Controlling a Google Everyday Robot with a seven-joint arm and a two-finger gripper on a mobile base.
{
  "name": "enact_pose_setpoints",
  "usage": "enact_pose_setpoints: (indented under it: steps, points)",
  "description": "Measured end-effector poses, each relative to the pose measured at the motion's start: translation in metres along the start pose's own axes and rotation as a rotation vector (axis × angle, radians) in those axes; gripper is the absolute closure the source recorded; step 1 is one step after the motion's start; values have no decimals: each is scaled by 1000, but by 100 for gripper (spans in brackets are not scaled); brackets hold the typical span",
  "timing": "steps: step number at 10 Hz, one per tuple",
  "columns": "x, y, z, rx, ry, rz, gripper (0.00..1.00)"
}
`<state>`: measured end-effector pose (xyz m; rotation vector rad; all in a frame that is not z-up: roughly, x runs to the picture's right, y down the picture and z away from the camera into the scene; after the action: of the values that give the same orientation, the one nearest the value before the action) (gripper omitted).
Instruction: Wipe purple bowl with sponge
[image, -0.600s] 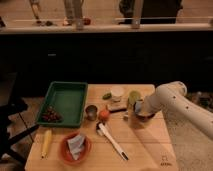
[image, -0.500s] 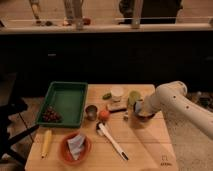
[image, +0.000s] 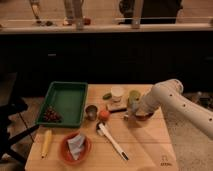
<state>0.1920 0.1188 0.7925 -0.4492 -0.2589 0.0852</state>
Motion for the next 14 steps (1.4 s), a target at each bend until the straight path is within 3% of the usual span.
enact_pose_setpoints:
  steps: [6,11,12,14]
  points:
    - [7,-1,-11,32,8,35,98]
    - [21,2,-24,44,21,112,98]
    - [21,2,-24,41,3,130,98]
    - [28,4,-24,33,-112,182,98]
